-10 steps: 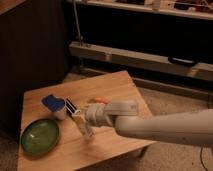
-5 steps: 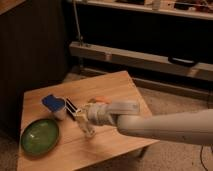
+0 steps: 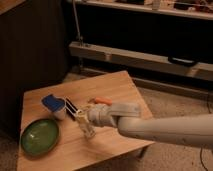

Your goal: Stand the bottle upright

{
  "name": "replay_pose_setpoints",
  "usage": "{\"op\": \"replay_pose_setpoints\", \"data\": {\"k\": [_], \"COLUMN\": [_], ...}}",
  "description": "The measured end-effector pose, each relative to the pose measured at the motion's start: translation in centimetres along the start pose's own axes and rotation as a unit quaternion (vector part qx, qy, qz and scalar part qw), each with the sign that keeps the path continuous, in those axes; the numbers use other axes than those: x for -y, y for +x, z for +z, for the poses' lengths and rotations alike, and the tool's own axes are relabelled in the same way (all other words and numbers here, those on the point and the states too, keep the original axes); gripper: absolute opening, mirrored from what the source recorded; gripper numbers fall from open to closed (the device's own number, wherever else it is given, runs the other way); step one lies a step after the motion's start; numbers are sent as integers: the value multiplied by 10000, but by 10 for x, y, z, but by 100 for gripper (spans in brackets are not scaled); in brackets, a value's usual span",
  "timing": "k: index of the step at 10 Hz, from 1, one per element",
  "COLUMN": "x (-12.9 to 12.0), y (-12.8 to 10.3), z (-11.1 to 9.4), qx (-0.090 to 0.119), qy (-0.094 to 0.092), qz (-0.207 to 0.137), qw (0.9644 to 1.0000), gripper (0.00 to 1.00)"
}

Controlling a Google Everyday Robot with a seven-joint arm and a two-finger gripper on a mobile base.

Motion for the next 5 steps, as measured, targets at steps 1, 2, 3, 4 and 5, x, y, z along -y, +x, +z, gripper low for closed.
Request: {"op": "replay_pose_setpoints", "data": {"k": [1, 2, 3, 4, 5], "x": [0, 1, 1, 1, 1], "y": [0, -1, -2, -4, -4], "z": [2, 4, 6, 9, 12], "qx": [34, 46, 38, 38, 37], "qy": [-18, -35, -54, -89, -117], "qz": [6, 1, -25, -22, -15], "qw": [10000, 10000, 10000, 10000, 9999], "gripper": [17, 17, 17, 17, 17]}}
